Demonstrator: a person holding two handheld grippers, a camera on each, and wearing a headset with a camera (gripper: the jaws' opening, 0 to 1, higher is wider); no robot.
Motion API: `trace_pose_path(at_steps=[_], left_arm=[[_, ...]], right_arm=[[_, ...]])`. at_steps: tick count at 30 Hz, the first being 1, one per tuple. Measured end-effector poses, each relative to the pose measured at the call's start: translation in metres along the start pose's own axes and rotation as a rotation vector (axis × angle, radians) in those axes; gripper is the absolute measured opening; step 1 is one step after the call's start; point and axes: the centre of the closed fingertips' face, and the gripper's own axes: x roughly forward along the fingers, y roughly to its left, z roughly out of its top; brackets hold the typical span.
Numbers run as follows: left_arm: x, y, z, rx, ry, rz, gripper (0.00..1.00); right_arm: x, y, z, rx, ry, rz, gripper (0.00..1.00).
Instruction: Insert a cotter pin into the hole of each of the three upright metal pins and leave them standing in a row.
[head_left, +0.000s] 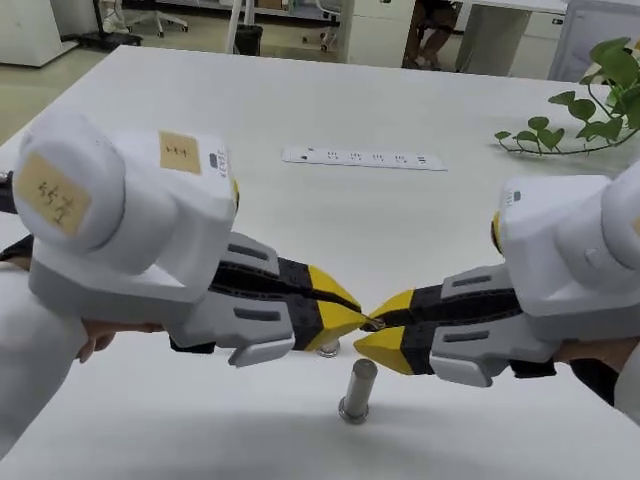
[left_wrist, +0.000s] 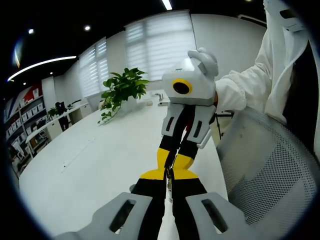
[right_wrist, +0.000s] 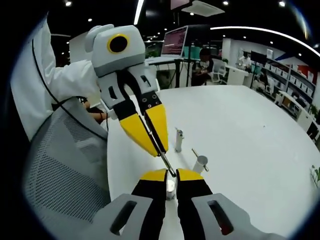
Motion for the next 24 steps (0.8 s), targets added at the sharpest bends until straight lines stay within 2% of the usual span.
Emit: trace_pose_path(at_steps=[9, 14, 22, 24], left_arm=[[0.001, -0.003, -0.008, 0.045, 0.034, -0.042, 0.0], [0.004, -0.002, -0.016, 0.052, 0.064, -0.039, 0.0], [0.007, -0.008, -0.017, 0.063, 0.063, -0.053, 0.0], [0.009, -0.006, -0.019, 0.099, 0.075, -0.043, 0.01]], right_arm=[[-0.002, 0.005, -0.004, -0.063, 0.031, 0.031, 0.0], [-0.006, 0.003, -0.005, -0.08, 0.05, 0.039, 0.0], [-0.014, 0.009, -0.006, -0.138, 0.08, 0.083, 0.0], [-0.015, 0.01, -0.005, -0.134, 0.075, 0.087, 0.0]])
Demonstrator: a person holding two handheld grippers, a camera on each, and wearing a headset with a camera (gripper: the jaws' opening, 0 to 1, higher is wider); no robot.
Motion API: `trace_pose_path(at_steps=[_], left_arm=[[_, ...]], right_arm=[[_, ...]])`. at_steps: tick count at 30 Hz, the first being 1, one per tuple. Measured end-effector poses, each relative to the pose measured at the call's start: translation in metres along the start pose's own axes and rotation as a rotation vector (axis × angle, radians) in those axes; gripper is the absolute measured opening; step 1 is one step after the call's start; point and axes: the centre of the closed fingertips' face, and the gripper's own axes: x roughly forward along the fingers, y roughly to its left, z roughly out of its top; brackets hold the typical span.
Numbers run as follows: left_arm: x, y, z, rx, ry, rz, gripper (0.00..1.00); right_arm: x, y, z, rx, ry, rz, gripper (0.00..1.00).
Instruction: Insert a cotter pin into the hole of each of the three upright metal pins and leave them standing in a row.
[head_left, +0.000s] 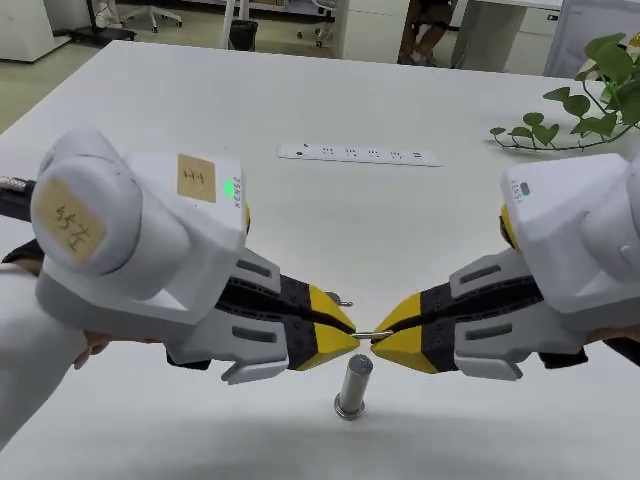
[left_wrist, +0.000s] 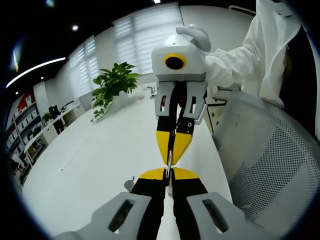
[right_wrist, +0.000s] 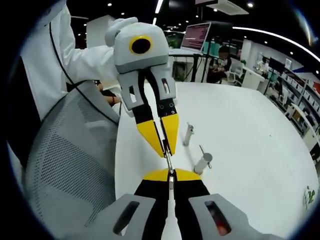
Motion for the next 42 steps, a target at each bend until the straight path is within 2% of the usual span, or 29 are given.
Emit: trace_pose_path(at_steps=[2, 4, 9, 11, 14, 19, 23, 28, 35, 42], left_arm=[[0.001, -0.001, -0.002, 0.002, 0.011, -0.006, 0.01], [0.003, 0.0, -0.002, 0.003, 0.011, -0.003, 0.04], [0.007, 0.001, -0.003, -0.009, 0.009, -0.008, 0.29], [0.009, 0.003, -0.009, -0.012, 0.031, -0.004, 0.34], [0.012, 0.004, -0.014, -0.033, 0.036, -0.006, 0.3], [0.019, 0.002, -0.021, -0.058, 0.042, -0.022, 0.3], [0.026, -0.002, -0.029, -0.07, 0.06, -0.043, 0.26], [0.033, -0.003, -0.034, -0.079, 0.068, -0.064, 0.25], [0.039, -0.003, -0.037, -0.092, 0.071, -0.074, 0.22], [0.042, -0.005, -0.038, -0.094, 0.075, -0.078, 0.19]], right_arm=[[0.0, 0.002, 0.001, 0.04, -0.011, 0.006, 0.0], [-0.001, 0.002, 0.003, 0.034, -0.023, 0.002, 0.0], [-0.004, 0.003, 0.002, 0.027, -0.03, -0.013, 0.0], [-0.006, 0.001, -0.002, 0.031, -0.026, -0.02, 0.0], [-0.009, -0.004, -0.015, 0.04, 0.002, -0.037, 0.0], [-0.012, -0.005, -0.033, 0.039, 0.048, -0.047, 0.0], [-0.012, -0.005, -0.045, 0.05, 0.069, -0.051, 0.0], [-0.012, -0.006, -0.058, 0.075, 0.086, -0.054, 0.0], [-0.009, -0.005, -0.07, 0.09, 0.11, -0.046, 0.0], [-0.007, -0.004, -0.072, 0.095, 0.11, -0.035, 0.0]])
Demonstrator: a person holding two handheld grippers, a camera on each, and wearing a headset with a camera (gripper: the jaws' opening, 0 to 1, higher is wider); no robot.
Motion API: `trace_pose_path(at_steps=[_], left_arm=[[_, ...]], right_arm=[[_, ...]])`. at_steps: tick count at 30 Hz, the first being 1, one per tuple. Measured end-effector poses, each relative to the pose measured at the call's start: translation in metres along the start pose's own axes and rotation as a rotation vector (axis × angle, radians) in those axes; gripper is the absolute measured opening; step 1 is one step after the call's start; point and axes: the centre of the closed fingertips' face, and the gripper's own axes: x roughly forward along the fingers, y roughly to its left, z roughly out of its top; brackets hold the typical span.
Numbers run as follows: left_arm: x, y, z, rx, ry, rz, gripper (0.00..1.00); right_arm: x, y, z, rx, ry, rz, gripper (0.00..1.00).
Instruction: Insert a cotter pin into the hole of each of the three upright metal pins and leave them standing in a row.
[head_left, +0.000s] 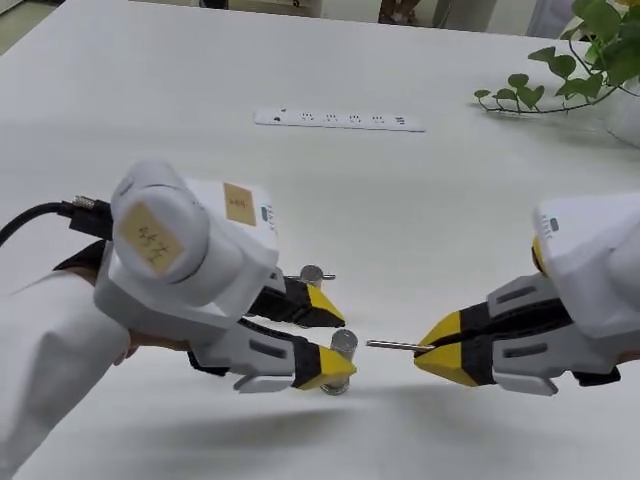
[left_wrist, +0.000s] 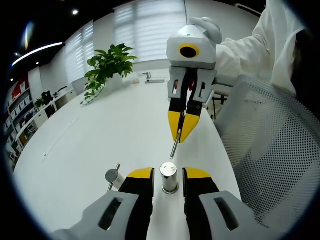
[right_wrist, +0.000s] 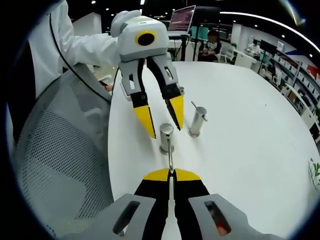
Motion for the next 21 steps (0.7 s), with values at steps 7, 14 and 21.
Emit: trace_pose_path(at_steps=[7, 14, 21], left_arm=[[0.0007, -0.0016, -0.0025, -0.014, 0.01, -0.001, 0.1], [0.004, -0.0008, -0.0035, -0.046, 0.009, 0.0, 0.1], [0.0051, 0.0007, -0.0026, -0.045, 0.009, 0.001, 0.1]], right_arm=[[0.0027, 0.0004, 0.0009, 0.002, -0.009, 0.011, 0.0], [0.0077, 0.0011, 0.0019, -0.015, -0.002, 0.018, 0.0], [0.0058, 0.001, 0.0044, -0.004, -0.019, 0.022, 0.0]])
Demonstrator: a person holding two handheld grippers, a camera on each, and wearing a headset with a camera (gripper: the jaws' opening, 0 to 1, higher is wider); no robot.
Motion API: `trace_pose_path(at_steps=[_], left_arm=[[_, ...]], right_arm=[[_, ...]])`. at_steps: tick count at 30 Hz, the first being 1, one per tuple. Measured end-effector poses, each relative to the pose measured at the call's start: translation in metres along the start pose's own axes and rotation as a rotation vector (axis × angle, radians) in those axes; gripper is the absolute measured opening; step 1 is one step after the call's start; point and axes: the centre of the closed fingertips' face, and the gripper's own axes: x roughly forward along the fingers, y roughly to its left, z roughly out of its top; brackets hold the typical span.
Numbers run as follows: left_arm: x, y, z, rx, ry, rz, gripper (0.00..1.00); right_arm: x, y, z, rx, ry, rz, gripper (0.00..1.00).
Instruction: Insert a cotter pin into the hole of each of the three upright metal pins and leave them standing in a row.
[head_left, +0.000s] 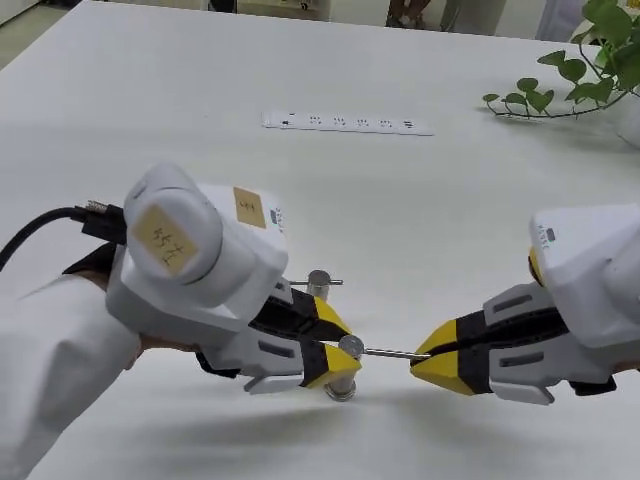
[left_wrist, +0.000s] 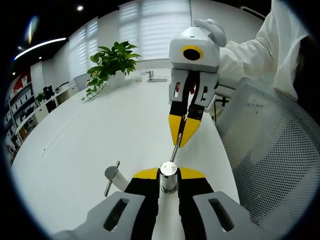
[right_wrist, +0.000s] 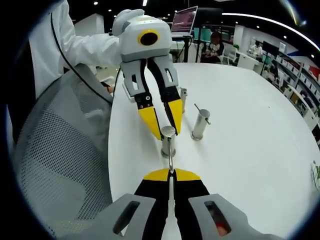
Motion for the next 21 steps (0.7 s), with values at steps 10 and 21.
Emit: trace_pose_path(at_steps=[10, 21], left_arm=[[0.0, 0.003, 0.003, -0.001, 0.005, 0.003, 0.1], [-0.002, 0.004, 0.003, -0.005, 0.008, 0.0, 0.1]], right_arm=[[0.012, -0.004, 0.004, -0.003, 0.008, 0.01, 0.0], [0.028, -0.002, 0.017, -0.025, 0.0, 0.03, 0.0]])
